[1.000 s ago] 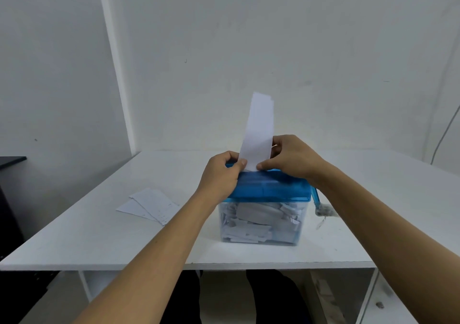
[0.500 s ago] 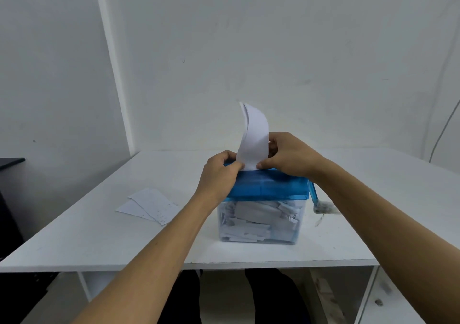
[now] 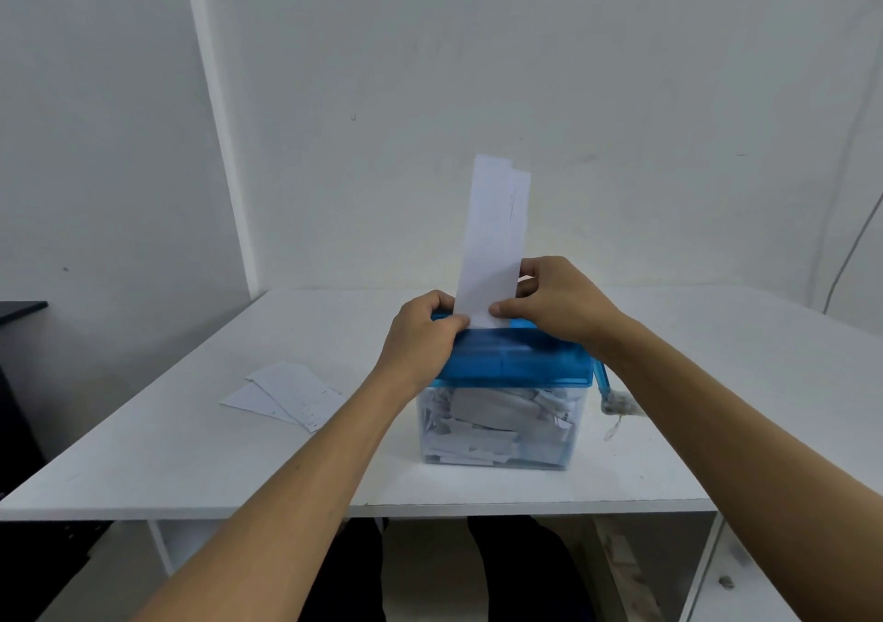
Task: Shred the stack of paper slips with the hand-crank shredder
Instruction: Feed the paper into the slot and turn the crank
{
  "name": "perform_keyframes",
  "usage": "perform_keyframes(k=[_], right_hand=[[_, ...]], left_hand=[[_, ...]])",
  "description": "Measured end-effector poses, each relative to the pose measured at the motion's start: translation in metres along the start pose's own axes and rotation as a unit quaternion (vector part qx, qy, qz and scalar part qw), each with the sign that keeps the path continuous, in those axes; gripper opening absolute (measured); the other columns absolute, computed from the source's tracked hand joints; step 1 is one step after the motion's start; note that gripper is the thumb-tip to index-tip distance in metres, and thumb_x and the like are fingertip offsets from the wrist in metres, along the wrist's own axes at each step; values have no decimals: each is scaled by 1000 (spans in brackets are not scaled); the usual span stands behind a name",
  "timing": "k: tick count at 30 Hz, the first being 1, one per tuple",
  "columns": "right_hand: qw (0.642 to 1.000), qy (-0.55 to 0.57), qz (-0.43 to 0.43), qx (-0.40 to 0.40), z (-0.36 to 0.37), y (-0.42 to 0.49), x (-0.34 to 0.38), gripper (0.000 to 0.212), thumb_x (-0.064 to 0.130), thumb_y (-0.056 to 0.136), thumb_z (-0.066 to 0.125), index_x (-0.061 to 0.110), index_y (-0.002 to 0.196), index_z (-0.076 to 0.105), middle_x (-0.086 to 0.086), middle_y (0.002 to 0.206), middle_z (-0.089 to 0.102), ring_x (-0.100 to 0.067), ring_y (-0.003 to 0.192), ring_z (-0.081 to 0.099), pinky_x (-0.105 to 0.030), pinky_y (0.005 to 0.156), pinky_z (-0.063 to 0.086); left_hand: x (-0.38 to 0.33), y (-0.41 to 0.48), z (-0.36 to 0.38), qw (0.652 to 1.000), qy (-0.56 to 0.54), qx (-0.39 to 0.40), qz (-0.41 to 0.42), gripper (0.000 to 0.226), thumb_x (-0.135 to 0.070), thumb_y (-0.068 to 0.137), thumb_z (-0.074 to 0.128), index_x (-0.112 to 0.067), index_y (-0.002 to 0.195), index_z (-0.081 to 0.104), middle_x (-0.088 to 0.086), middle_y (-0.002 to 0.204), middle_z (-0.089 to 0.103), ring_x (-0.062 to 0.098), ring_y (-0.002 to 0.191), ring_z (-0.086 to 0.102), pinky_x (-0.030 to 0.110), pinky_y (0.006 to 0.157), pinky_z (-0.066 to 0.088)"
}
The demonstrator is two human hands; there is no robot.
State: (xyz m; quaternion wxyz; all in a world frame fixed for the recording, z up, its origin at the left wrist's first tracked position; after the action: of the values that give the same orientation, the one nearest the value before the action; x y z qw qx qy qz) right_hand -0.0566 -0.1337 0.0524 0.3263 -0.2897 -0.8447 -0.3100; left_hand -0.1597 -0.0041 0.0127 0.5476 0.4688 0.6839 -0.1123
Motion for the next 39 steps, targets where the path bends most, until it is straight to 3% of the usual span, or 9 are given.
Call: perform_keyframes(k=[6,10,14,17,23,28,31,35,39], right_hand=[[999,-40,-9,-34,-4,-10,2,45,32,91,70,22,132,56,11,93,72,-6,86,67,-18,70,49],[992,-75,8,-98,-26,-70,-8,48,23,99,51,30,145,36,10,115,61,-10,102,60,-16,72,49],[949,-314,33,-8,-15,-136,-22,70,21,94,46,27,155,11,6,137,50,-15,111,49,-30,98,42],[908,-416,-12,-47,3,-142,-30,72,17,96,40,14,158,4,5,114,52,-14,87,40,-24,81,29],[928,-351,-58,-110,-9,-121,-37,34,43,103,34,20,128,33,6,59,48,-12,46,47,-23,44,37],[928,-327,-92,-153,-19,-107,-37,41,48,100,19,18,113,43,6,50,48,-15,39,44,-33,41,37],[942,-293,-87,-136,-13,-113,-40,57,62,93,20,21,129,36,8,54,49,-11,39,45,-19,42,32],[918,-378,-94,-75,-5,-123,-35,90,78,87,25,34,156,-14,11,72,54,-5,54,50,-14,48,30],[893,-439,-66,-75,-13,-111,-35,84,74,86,15,32,158,4,9,62,49,-7,50,45,-21,46,29]], left_hand=[[1,1,0,1000,14,-2,7,13,-24,100,60,-16,89,61,-3,91,64,14,85,59,21,69,46],[3,1,0,1000,16,-3,10,17,-22,98,60,-16,82,57,-5,84,61,13,80,57,23,67,42],[3,1,-1,1000,22,-10,20,17,-19,97,58,-18,81,54,-7,86,60,10,79,55,23,66,41],[4,1,1,999,31,-8,25,17,-18,98,58,-16,81,53,-6,86,60,10,79,54,23,66,42],[4,3,1,998,49,-1,41,18,-17,98,56,-19,81,50,-5,91,59,11,85,56,20,63,43],[1,4,-1,992,101,0,69,14,-22,96,49,-17,105,59,-4,105,66,23,100,61,48,89,55],[-3,1,-2,987,133,25,83,23,-25,97,46,-21,116,58,-5,111,66,24,99,61,47,89,55],[-4,0,0,982,159,34,93,26,-27,100,47,-20,123,56,-4,119,65,23,98,62,44,87,58],[-4,0,-1,983,160,20,90,18,-27,99,46,-20,111,57,-7,108,65,19,92,62,42,81,59]])
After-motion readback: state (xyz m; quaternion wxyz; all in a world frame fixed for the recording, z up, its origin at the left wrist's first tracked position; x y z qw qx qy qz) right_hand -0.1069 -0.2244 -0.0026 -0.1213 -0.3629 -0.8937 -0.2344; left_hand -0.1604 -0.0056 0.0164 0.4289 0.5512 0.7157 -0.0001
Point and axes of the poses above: each hand's wrist, its own y-axis towards the middle knuckle, its own z-axis out of the palm, x = y × z, the point moved 4 cm from there along y, towards the middle knuckle
